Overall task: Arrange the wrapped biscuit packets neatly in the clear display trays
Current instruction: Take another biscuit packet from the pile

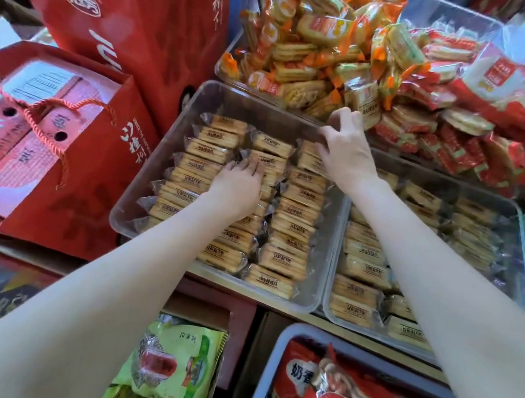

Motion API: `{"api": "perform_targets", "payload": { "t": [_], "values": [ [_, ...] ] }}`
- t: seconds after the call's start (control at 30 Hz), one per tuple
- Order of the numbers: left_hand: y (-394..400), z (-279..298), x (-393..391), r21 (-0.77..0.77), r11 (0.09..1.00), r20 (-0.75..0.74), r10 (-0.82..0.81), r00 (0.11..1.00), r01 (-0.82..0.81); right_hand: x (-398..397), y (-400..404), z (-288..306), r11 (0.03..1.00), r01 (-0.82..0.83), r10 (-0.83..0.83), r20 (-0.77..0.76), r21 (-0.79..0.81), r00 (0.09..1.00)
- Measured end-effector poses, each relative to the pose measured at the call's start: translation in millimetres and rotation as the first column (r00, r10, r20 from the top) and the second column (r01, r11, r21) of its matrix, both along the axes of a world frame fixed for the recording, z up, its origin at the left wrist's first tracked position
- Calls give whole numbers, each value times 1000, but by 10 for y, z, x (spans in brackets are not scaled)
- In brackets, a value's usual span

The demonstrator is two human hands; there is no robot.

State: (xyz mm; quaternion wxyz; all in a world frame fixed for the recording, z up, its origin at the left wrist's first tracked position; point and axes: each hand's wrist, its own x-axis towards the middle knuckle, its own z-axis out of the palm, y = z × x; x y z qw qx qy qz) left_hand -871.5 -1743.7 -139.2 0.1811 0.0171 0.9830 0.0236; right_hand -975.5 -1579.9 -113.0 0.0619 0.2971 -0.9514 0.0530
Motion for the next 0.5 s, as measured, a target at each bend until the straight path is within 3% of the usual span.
{"api": "perform_targets", "payload": {
  "t": [0.2,0.37,0.5],
  "values": [
    [-12,15,-17,29,1000,22,5,1000,-5,82,-97,-101,985,-40,0,229,169,973],
    [-16,8,5,43,999,23,11,1000,-12,36,-314,-121,982,117,-157,293,150,943],
    [-44,27,2,55,998,27,17,999,-19,4,-442,-43,938,123,-221,285,325,932]
  ]
}}
